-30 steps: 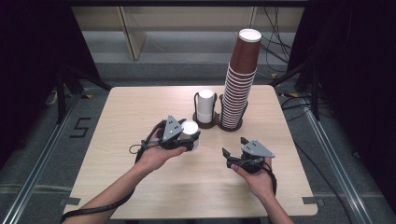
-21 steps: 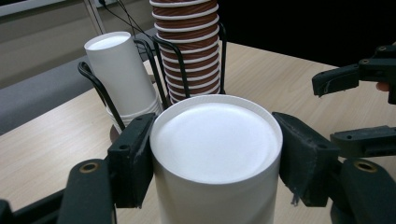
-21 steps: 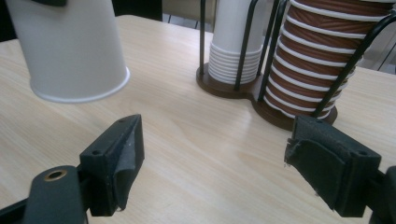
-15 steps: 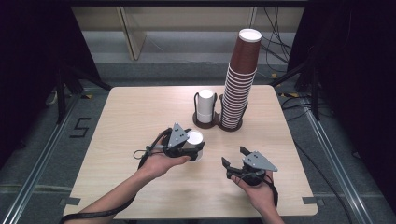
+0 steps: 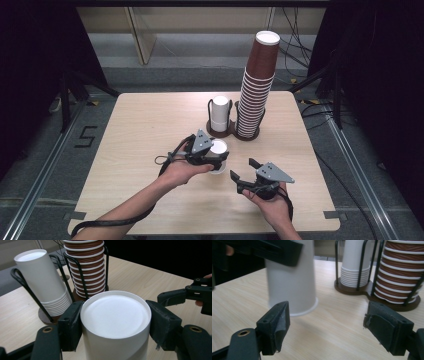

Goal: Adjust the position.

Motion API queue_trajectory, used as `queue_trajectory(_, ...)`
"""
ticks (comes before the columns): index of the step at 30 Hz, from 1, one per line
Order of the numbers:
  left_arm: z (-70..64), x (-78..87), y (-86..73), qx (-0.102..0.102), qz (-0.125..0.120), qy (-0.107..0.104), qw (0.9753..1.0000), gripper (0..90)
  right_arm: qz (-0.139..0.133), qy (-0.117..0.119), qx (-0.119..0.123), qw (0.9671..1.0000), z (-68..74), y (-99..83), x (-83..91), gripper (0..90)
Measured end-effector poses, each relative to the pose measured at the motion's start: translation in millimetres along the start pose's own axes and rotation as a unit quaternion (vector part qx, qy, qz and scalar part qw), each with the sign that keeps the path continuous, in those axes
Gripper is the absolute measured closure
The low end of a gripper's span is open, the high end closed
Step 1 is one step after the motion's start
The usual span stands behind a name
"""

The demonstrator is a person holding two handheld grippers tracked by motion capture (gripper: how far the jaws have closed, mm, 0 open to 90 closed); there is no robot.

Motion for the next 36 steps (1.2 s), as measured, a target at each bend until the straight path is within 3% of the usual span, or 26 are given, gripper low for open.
queue_trajectory(6, -8.3, -14.4, 4.6, 0.0, 0.004, -0.017, 0.9998, 33.6, -0.008, 0.015, 0.0, 0.9998, 11.4, 5.6, -4.8, 20.1)
queue_trajectory(7, -9.4, -16.2, 5.6, -0.001, 0.004, -0.017, 0.9998, 33.6, -0.011, 0.009, 0.016, 0.9998, 9.5, 7.2, -5.9, 20.0)
queue_trajectory(10, -15.4, -21.3, 7.4, 0.006, 0.004, -0.025, 0.9997, 33.7, -0.009, 0.013, 0.004, 0.9999, 12.9, 10.2, -9.9, 20.0)
queue_trajectory(13, -18.2, -24.2, 10.2, 0.004, 0.003, -0.029, 0.9996, 33.6, -0.004, 0.011, 0.008, 0.9999, 13.9, 11.5, -15.4, 19.9)
queue_trajectory(17, -21.1, -26.4, 13.7, 0.003, -0.001, -0.032, 0.9995, 33.6, -0.001, 0.01, 0.005, 0.9999, 15.0, 11.1, -19.5, 20.0)
queue_trajectory(21, -23.7, -26.8, 16.6, 0.0, -0.004, -0.033, 0.9994, 33.6, -0.004, 0.005, 0.018, 0.9998, 14.6, 11.8, -24.2, 20.4)
queue_trajectory(22, -24.4, -26.7, 17.0, -0.002, -0.003, -0.034, 0.9994, 33.6, -0.003, 0.013, 0.008, 0.9999, 17.0, 12.2, -25.5, 21.2)
queue_trajectory(32, -28.3, -28.1, 17.0, -0.002, -0.006, -0.036, 0.9993, 33.3, -0.003, 0.003, 0.015, 0.9999, 14.2, 12.7, -25.2, 26.0)
queue_trajectory(36, -27.6, -28.3, 16.7, -0.001, -0.009, -0.037, 0.9993, 32.9, -0.007, 0.009, -0.003, 0.9999, 14.4, 13.4, -25.5, 28.0)
Point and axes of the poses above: each handheld gripper's, and its own axes: x roughly backward along the jaws, y roughly out of its top, z roughly to its left, the point moved 7 cm from there along -x, roughly forward along the jaws, and after that the axes turned 11 degrees about -y, right-handed, at the moved point
